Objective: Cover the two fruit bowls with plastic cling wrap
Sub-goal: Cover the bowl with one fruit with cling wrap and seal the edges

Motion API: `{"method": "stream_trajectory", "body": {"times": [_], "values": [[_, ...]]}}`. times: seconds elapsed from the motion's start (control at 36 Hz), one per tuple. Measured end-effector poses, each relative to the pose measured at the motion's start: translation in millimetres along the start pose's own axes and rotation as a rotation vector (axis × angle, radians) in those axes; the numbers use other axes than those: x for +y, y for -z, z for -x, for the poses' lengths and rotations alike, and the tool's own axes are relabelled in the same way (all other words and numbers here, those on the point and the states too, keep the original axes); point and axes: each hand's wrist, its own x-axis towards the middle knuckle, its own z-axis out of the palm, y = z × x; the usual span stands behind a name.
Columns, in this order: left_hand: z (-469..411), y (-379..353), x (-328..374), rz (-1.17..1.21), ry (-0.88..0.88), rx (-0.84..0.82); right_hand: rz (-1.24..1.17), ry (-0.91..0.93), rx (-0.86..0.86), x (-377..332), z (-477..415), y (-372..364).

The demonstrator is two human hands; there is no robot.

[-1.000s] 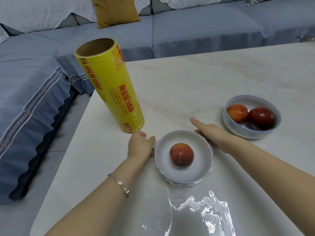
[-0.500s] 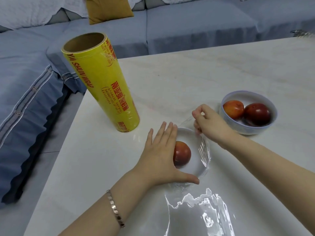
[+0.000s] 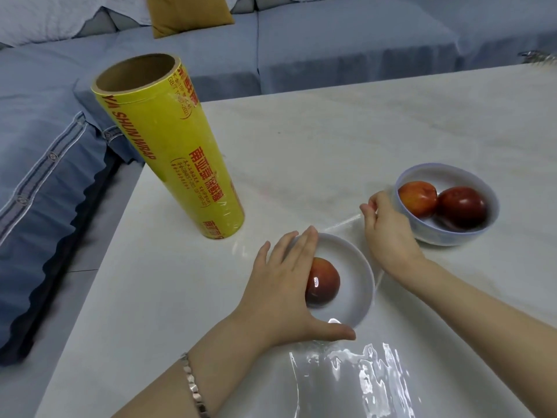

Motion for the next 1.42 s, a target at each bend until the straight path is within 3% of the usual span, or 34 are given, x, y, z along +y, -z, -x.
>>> {"method": "stream_trajectory", "body": {"times": [0.19, 0.33, 0.5, 0.64, 0.81, 0.89, 1.06, 1.42], "values": [[-1, -5, 0, 0.023, 0.032, 0.037, -0.064, -0.210, -0.127, 13, 2, -7], [0, -11, 10, 0.078, 0.204, 0.146, -0.501, -0.422, -0.266, 11, 25, 15], [3, -15, 20, 0.093, 0.328, 0.163, -0.521, -0.355, -0.469, 11, 37, 17], [1, 6, 16, -0.010, 0.230, -0.036, -0.512, -0.398, -0.371, 11, 36, 10], [-20, 16, 4, -0.120, -0.078, -0.145, -0.576, -0.332, -0.043, 0, 44, 0], [-23, 8, 3, -0.134, -0.084, -0.132, -0.613, -0.348, 0.047, -8, 44, -2], [-23, 1, 0, -0.129, -0.080, -0.066, -0.448, -0.158, 0.120, -6, 33, -1], [-21, -2, 0, -0.117, -0.064, -0.023, -0.335, -0.365, 0.174, 21, 29, -15]]}}
